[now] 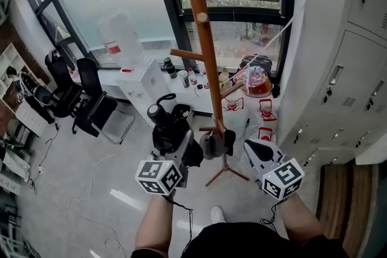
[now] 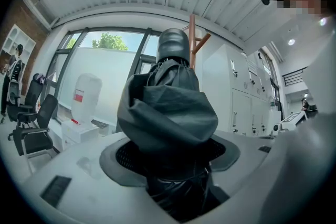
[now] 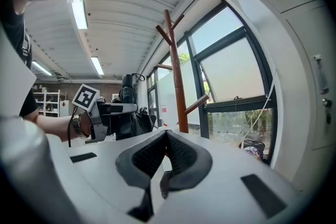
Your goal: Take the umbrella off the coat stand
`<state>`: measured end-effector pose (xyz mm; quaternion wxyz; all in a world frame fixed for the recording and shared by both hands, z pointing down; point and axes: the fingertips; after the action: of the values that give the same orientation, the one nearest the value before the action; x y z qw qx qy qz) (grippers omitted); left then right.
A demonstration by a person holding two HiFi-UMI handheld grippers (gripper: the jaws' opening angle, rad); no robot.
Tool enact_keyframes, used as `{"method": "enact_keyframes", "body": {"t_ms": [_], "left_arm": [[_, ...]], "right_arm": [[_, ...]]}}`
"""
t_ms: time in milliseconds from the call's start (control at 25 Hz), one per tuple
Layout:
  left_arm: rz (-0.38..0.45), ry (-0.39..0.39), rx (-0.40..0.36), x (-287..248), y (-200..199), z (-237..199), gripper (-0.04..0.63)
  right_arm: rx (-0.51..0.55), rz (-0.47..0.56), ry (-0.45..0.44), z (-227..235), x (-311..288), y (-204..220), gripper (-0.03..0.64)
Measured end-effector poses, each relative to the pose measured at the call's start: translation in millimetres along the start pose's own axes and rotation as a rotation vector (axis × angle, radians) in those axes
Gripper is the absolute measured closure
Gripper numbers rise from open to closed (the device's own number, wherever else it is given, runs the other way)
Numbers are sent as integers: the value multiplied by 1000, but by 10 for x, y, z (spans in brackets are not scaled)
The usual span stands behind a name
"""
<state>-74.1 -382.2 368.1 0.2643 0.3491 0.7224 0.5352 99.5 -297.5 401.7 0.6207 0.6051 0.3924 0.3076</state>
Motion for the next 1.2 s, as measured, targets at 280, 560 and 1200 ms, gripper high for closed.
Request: {"method": "enact_keyframes", "body": {"t_ms": [280, 560, 1200], "left_arm": [[-39, -5, 1, 335, 297, 416, 305], [-69, -7, 4, 690, 579, 862, 305], [-165, -18, 36, 1386, 1267, 1597, 305]], "right_arm": [[0, -1, -36, -108, 368, 62, 563], [-6, 0, -72, -226, 737, 156, 563], [-45, -19, -178, -575, 1183, 414, 563]]}}
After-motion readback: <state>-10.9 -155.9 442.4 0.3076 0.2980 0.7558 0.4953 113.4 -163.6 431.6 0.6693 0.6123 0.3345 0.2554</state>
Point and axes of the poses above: the fingertips, and each gripper's own axes: x backward along the fingers, z to its right, y out of its underside, and after that the axes turned 6 degrees about x, right-handed
